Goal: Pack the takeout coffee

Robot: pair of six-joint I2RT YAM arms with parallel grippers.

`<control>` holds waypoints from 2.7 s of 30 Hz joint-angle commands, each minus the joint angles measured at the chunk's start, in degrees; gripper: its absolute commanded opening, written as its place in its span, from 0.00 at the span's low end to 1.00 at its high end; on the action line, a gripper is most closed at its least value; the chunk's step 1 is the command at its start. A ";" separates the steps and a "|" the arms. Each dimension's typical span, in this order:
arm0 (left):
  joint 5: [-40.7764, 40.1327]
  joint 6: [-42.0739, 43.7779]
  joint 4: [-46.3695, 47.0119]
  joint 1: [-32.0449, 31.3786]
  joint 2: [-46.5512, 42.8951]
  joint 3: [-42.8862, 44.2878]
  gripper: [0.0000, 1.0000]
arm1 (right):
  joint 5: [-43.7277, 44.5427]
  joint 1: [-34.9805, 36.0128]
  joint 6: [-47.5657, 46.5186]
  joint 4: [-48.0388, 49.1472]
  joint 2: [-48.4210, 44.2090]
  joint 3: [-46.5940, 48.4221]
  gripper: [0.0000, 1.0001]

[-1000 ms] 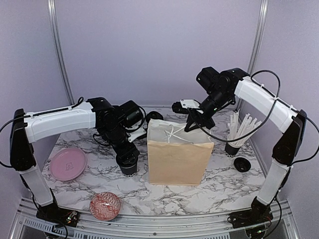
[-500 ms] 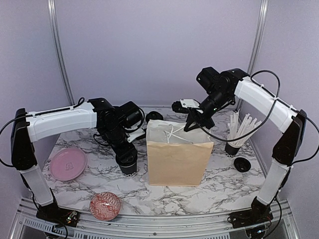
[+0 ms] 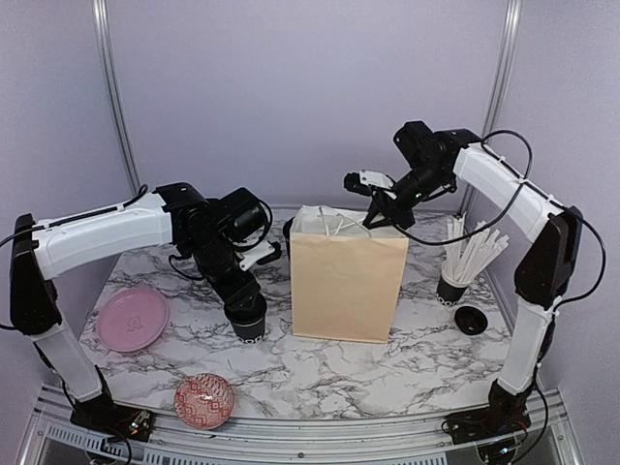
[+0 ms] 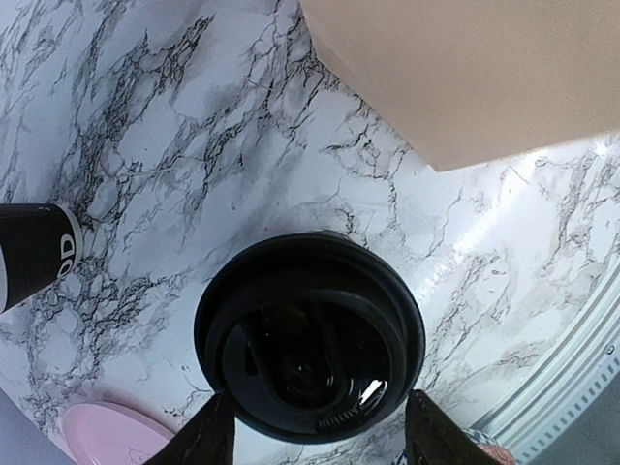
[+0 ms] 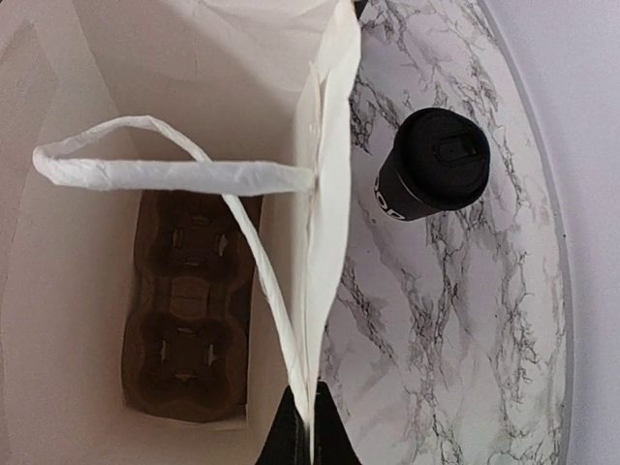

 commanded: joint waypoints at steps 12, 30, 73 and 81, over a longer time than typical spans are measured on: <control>-2.02 -3.30 -5.53 -12.80 -6.90 5.55 0.66 | -2.61 -1.99 4.42 2.41 3.61 6.62 0.16; -2.49 -5.62 3.61 0.37 0.02 0.35 0.85 | -6.60 -1.85 7.91 4.37 -10.65 -1.69 0.55; 2.57 -4.14 -3.20 -16.18 1.60 7.85 0.60 | 4.33 -1.98 20.19 13.95 -26.55 -13.46 0.62; -0.58 -5.20 -3.37 -16.45 0.81 5.82 0.60 | -6.63 -1.85 7.29 5.29 -28.33 -18.62 0.63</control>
